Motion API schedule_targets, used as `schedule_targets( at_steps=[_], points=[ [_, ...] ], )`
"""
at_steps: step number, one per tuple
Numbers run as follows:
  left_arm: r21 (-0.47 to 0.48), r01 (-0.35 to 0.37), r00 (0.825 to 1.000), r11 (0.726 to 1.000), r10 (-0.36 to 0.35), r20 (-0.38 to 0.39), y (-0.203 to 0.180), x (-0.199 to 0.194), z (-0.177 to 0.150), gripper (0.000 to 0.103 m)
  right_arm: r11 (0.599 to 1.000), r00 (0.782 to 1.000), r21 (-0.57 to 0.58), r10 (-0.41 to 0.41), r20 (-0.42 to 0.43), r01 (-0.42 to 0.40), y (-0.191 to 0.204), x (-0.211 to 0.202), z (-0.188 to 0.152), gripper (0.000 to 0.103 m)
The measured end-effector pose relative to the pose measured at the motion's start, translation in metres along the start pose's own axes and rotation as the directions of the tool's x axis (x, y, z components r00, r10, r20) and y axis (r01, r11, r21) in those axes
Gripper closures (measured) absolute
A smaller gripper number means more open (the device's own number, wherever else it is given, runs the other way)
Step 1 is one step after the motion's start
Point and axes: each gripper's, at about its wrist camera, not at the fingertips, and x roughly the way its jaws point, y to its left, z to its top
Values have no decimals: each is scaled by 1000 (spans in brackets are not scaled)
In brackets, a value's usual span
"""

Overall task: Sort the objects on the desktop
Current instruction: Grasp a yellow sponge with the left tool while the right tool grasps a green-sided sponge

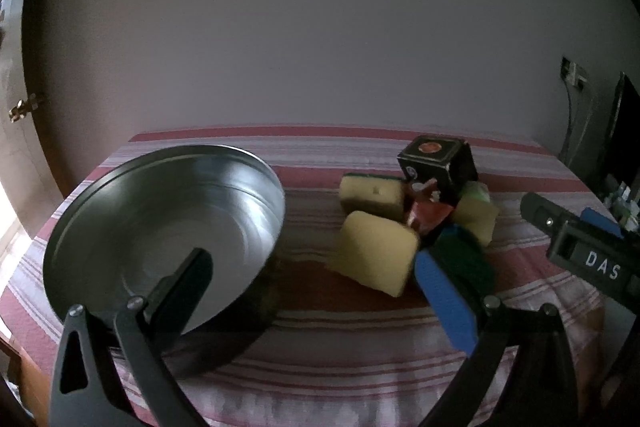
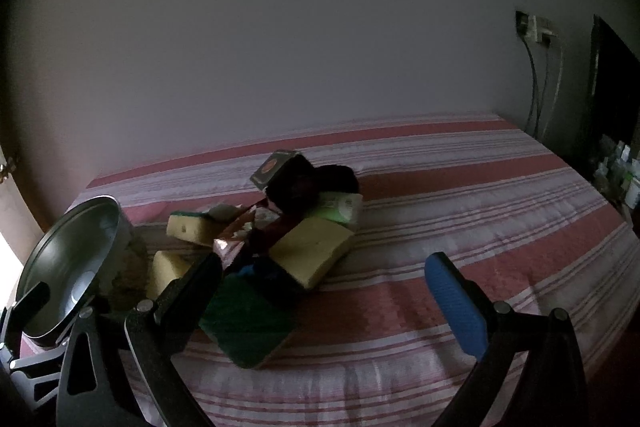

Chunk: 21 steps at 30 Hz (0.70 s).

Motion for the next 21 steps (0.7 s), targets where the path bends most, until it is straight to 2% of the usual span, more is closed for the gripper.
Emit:
schedule_targets(
  at_steps=[7,9,13,16,17,21],
  points=[
    [54,50,999,997,-49,-13,-22,10,3,1,999,1000,42,2,4,-2,-28,4,-9,1],
    [74,66,998,995,-65,-28,-32,16,6,2,999,1000,53,-2,1,2,-36,5,-11,0],
    [126,58,997,990,-51,-55,-49,34,12,10,997,1000,73,-18,9,17,-49,4,-14,0],
    [126,44,993,991,-30,-113,-54,56,15,21,996,1000,87,-18,9,17,-55,3,-15,0],
    [108,49,988,993,-32,-152,-52,67,15,26,996,1000,91,-17,10,16,-57,3,-15,0],
    [36,68,968,997,-57,-244,-45,92,12,32,994,1000,105,-6,5,5,-64,2,-16,1]
  ],
)
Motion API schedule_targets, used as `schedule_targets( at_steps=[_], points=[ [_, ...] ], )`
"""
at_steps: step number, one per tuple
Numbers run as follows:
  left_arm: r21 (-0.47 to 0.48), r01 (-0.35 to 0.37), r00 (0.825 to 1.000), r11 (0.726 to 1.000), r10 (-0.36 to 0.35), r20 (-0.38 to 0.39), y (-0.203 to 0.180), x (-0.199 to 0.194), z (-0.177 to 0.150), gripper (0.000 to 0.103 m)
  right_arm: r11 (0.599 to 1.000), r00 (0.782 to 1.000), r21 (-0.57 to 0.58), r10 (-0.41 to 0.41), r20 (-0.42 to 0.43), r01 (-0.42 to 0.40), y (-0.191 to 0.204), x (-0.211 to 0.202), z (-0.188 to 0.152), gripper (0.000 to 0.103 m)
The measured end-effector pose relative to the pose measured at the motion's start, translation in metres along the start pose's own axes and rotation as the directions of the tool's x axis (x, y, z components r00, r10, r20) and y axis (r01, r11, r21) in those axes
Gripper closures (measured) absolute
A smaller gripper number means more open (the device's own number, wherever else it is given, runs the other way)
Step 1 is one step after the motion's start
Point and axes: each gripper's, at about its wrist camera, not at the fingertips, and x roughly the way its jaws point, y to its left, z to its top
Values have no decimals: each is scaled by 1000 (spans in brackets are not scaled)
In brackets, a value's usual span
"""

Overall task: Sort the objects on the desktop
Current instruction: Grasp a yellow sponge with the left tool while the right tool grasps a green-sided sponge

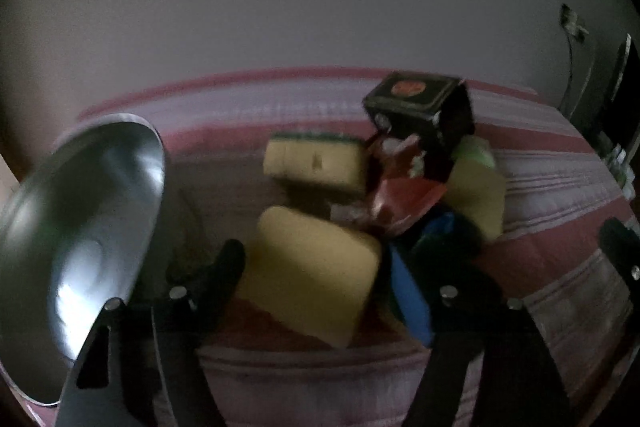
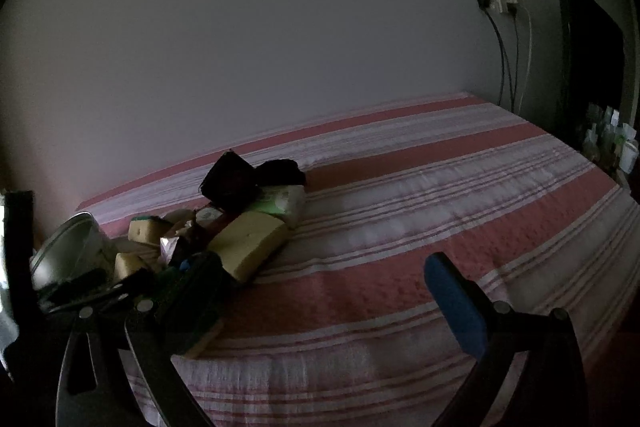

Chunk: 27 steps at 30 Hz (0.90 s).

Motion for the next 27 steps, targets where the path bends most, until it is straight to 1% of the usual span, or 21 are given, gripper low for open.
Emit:
schedule_targets(
  at_steps=[5,7,10,13,14,16,20,23,24,27],
  points=[
    [20,-25,1000,999,25,7,-7,8,2,33,1000,1000,9,9,-10,-9,-4,2,-1,0],
    [17,-10,1000,1000,10,7,-5,11,4,36,1000,1000,10,12,-14,-11,-4,4,-1,0],
    [8,25,999,1000,-25,33,-3,9,2,39,1000,1000,7,17,-18,-17,-4,4,-2,1],
    [5,48,998,999,-48,47,0,2,-1,42,999,999,-15,40,-27,-40,-1,5,-4,1],
    [-2,72,996,997,-72,61,3,-3,-2,42,998,998,-25,59,-33,-59,1,5,-5,1],
    [-13,93,992,996,-91,84,7,-12,-4,43,993,994,-47,102,-45,-104,6,5,-9,1],
    [0,70,984,998,-69,165,15,-44,-6,43,973,981,-130,181,-68,-188,26,2,-18,0],
    [5,53,977,999,-53,205,22,-61,-6,42,945,966,-207,238,-101,-254,47,3,-22,0],
    [2,56,976,998,-55,213,25,-66,-6,42,937,963,-226,244,-114,-265,54,5,-24,0],
    [-13,58,970,998,-53,239,38,-82,-9,42,927,962,-270,221,-161,-258,74,19,-27,0]
  ],
)
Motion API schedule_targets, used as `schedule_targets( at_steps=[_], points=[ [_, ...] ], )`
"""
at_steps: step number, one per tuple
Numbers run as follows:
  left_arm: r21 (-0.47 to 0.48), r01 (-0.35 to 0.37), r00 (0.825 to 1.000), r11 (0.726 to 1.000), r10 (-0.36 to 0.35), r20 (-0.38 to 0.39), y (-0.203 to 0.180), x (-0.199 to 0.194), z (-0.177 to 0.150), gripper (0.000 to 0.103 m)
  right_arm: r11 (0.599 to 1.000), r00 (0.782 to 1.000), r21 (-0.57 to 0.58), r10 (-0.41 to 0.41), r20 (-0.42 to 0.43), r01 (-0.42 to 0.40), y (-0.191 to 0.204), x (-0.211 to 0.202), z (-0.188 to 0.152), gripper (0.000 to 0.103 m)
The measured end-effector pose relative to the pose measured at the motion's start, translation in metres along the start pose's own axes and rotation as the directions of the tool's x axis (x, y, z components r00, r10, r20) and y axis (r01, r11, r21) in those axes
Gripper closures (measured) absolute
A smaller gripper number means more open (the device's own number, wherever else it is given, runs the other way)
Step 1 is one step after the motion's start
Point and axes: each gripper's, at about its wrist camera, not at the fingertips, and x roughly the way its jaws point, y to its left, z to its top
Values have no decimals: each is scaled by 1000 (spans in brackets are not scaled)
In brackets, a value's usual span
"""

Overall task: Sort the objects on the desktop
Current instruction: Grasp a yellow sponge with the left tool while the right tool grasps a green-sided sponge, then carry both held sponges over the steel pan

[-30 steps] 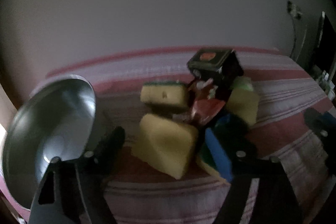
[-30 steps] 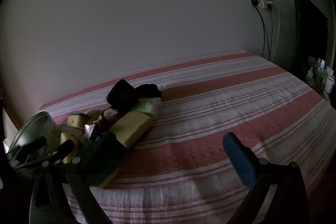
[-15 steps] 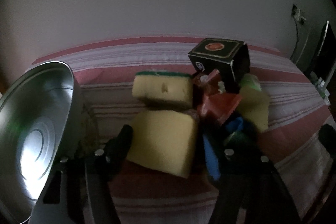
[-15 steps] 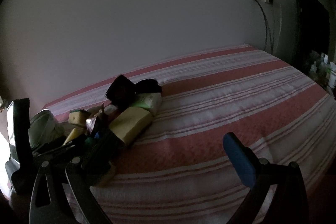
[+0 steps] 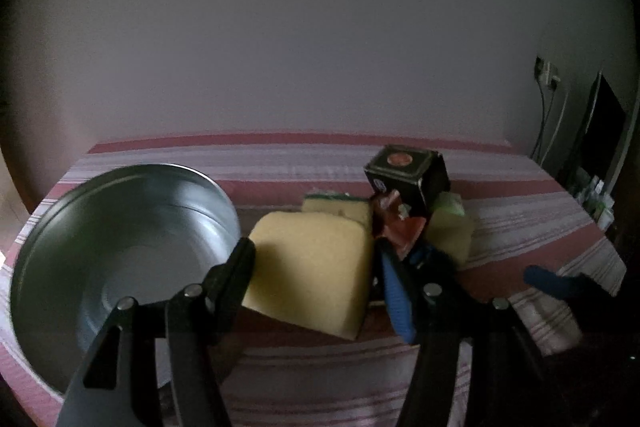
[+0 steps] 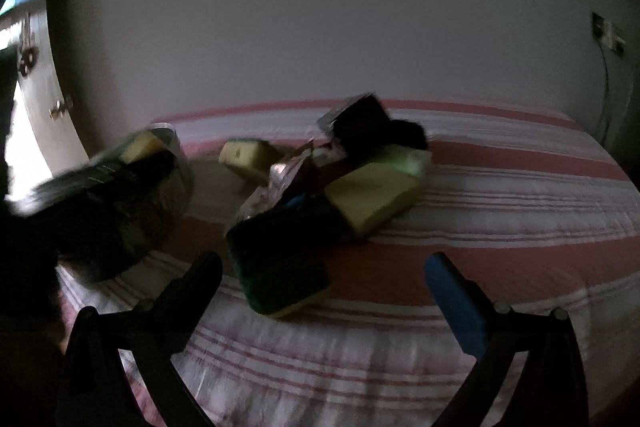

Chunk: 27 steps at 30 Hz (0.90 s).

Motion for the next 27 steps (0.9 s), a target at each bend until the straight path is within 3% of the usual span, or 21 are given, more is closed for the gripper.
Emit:
schedule_targets(
  at_steps=[7,8,9,10,12,18,27],
  points=[
    [-26,-20,1000,999,20,18,16,-15,-4,42,999,988,10,47,-147,-46,9,46,10,3],
    [-28,-20,1000,999,20,19,17,-17,-5,42,999,985,8,36,-168,-35,11,53,9,7],
    [-29,-22,1000,999,22,20,18,-17,-5,42,1000,981,11,31,-191,-29,11,58,8,22],
    [-33,-23,1000,999,24,20,20,-17,-6,42,999,976,13,34,-213,-32,12,63,7,27],
    [-41,-24,1000,999,25,18,22,-14,-7,42,1000,979,-24,8,-204,-13,19,63,7,36],
    [-58,-12,1000,998,13,23,34,-18,-10,42,999,984,-29,-45,-175,40,25,47,9,38],
    [-106,-31,997,994,37,61,60,-33,-13,42,998,997,-40,-53,51,55,53,-16,43,38]
  ],
)
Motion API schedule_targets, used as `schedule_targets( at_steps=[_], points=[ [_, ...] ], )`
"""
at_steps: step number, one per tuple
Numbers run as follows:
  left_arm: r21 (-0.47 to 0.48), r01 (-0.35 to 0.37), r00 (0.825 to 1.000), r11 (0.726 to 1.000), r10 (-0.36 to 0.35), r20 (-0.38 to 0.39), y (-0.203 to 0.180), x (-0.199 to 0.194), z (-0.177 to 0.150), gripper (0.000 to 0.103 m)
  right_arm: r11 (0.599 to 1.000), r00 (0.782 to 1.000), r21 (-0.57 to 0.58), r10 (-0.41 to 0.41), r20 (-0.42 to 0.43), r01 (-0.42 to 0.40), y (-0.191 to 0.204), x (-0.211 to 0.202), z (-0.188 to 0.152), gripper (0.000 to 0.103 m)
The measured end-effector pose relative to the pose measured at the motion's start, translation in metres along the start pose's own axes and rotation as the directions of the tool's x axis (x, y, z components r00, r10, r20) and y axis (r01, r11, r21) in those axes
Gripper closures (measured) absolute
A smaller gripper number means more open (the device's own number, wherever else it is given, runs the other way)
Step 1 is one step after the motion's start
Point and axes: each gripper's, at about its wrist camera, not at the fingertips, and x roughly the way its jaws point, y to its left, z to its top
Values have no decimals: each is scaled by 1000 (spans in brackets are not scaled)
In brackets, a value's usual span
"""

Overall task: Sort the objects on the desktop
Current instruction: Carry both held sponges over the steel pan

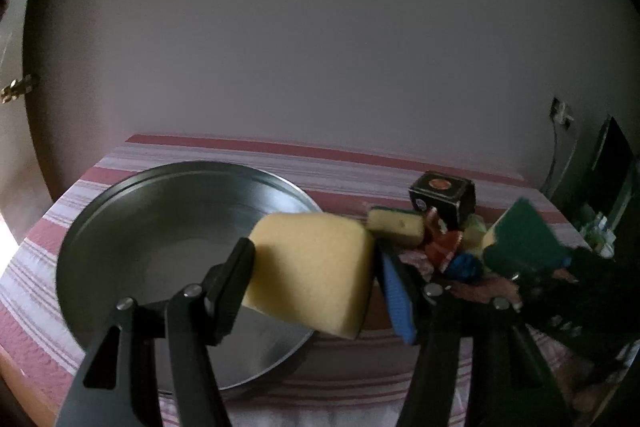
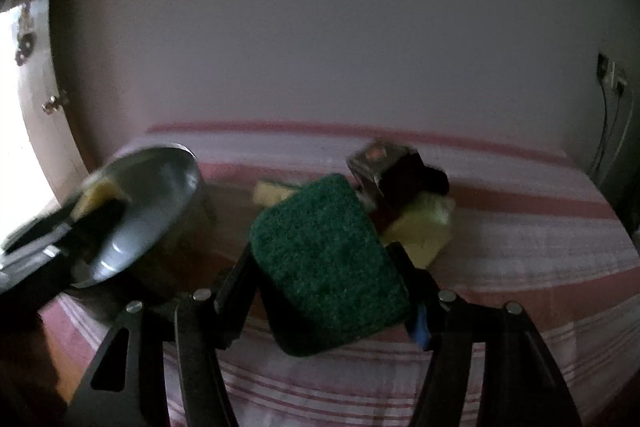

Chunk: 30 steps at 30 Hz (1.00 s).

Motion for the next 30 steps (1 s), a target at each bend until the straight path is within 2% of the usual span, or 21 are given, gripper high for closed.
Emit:
schedule_targets(
  at_steps=[7,10,15,19,30],
  points=[
    [-48,-59,998,997,61,23,29,-11,0,42,994,993,-49,98,59,-95,34,-25,17,38],
    [-71,-102,994,992,105,36,48,-20,-1,42,985,983,-59,166,74,-162,55,-24,17,38],
    [-108,-177,982,978,183,43,80,-27,1,42,972,972,-107,219,84,-210,90,-16,22,38],
    [-137,-230,971,963,236,26,99,-23,0,42,959,962,-128,263,76,-252,116,-2,27,38],
    [-145,-331,944,932,328,-47,127,3,-1,42,956,961,-104,278,18,-274,148,65,32,38]
  ],
)
